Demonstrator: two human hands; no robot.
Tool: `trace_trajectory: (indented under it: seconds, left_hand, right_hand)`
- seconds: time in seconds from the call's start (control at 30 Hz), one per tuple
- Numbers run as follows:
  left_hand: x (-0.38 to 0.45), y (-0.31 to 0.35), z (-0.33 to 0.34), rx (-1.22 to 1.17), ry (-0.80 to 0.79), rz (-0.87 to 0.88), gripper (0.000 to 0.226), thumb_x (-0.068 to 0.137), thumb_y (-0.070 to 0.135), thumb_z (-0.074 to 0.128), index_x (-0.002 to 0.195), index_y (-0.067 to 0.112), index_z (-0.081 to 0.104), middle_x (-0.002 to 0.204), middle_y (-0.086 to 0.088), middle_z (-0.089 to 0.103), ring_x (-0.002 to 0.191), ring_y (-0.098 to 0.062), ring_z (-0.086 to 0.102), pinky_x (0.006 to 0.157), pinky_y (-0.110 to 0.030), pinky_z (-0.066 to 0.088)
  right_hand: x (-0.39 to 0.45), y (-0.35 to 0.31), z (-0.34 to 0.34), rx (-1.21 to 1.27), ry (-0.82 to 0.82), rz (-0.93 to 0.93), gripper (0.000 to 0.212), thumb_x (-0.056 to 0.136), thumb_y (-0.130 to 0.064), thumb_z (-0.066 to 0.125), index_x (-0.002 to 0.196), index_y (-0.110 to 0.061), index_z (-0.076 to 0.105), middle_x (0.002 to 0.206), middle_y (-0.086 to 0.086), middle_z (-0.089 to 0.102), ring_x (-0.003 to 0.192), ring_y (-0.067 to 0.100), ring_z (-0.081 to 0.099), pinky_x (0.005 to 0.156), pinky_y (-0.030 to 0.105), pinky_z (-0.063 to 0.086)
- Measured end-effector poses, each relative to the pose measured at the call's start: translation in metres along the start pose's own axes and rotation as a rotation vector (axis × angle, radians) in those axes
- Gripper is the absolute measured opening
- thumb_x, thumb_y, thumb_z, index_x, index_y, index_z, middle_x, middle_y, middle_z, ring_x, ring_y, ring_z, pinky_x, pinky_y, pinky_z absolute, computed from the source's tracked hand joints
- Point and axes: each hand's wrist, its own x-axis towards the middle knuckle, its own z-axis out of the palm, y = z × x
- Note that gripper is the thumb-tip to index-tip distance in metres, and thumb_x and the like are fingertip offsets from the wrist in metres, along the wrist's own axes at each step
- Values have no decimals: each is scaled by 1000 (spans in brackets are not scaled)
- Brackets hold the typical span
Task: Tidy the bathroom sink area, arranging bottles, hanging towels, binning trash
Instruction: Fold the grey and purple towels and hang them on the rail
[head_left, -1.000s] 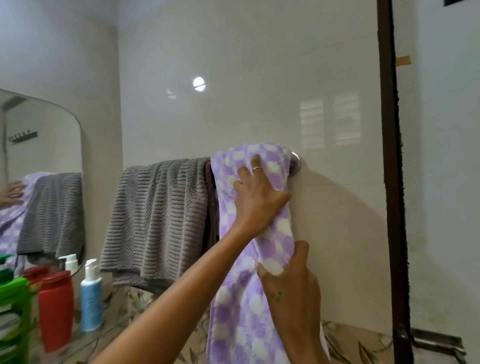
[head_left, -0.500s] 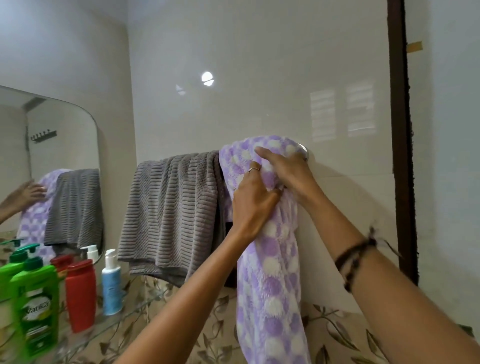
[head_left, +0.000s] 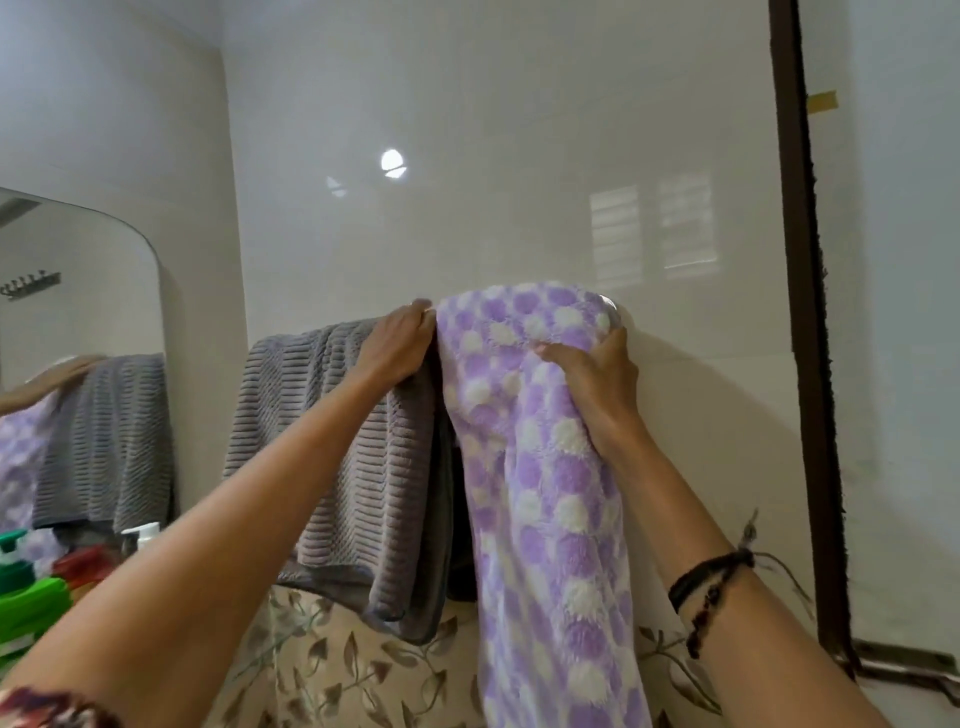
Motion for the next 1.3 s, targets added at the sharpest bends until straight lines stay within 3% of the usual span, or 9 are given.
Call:
trace_trajectory:
  seconds: [0.27,0.4,0.53,0.6,0.7,0.9,1.03,1.17,1.3]
  left_hand:
    - [24,-14,37,184,240,39,28,94,21,38,92,4,61,104,-20,68,104,-40,53,91,-42,33]
    - [28,-21,40,244,267,87,24,91,18,43,90,1,60,100,-22,68,105,-38,53,88,-41,34]
    - [32,-24,45,274,311,88,23,90,12,42,90,0,61,97,-22,68,105,-38,54,89,-41,33]
    - [33,-24,46,273,319,79,22,90,10,42,91,-1,62,97,-23,68,106,-39,53,91,-42,32]
    - [33,-24,45,272,299,74,22,90,9,42,90,-3,60,96,-24,67,106,-39,53,92,-42,31]
    - [32,-23,43,282,267,80,22,91,12,43,86,-3,59,97,-25,66,105,-39,52,87,-42,32]
    - [32,-21,39,245,239,51,24,91,9,40,92,-7,58,101,-29,63,108,-40,50,91,-42,31]
    - [32,-25,40,141,221,-28,25,91,1,38,97,-11,59,107,-34,59,111,-41,47,96,-40,27]
    - [27,-25,41,33,161,-42,23,92,13,47,94,-4,63,106,-31,64,100,-39,60,89,-42,45]
  right_hand:
    - [-28,15,-15,13,42,-39,42,71,-26,75,105,-18,53,100,-6,67,90,16,65,81,33,53]
    - [-48,29,-20,-57,31,-89,33,72,-33,76,94,-26,52,89,-16,66,78,1,65,67,19,53]
    - [-34,22,-24,-182,-70,-37,45,69,-47,74,104,-26,56,97,-9,69,88,17,68,85,40,55]
    - [-14,6,-17,-155,-133,-24,58,66,-58,71,112,-25,59,105,-5,71,94,19,68,91,42,53]
    - [8,-9,3,-138,-11,-30,82,66,-57,72,129,-14,42,119,-4,57,109,21,57,97,37,47]
    - [-15,13,6,33,91,-89,57,71,-29,78,122,-21,52,105,-11,65,95,9,63,87,28,52]
    - [-34,23,0,79,120,-55,38,71,-30,77,102,-21,57,98,-7,68,87,11,66,79,31,56]
    - [-77,55,-14,57,123,-20,33,66,-34,80,92,-31,60,84,-16,69,73,-7,65,65,13,52]
    - [-117,86,-34,-13,106,200,33,59,-46,76,84,-32,60,73,-12,68,69,-1,62,60,25,46]
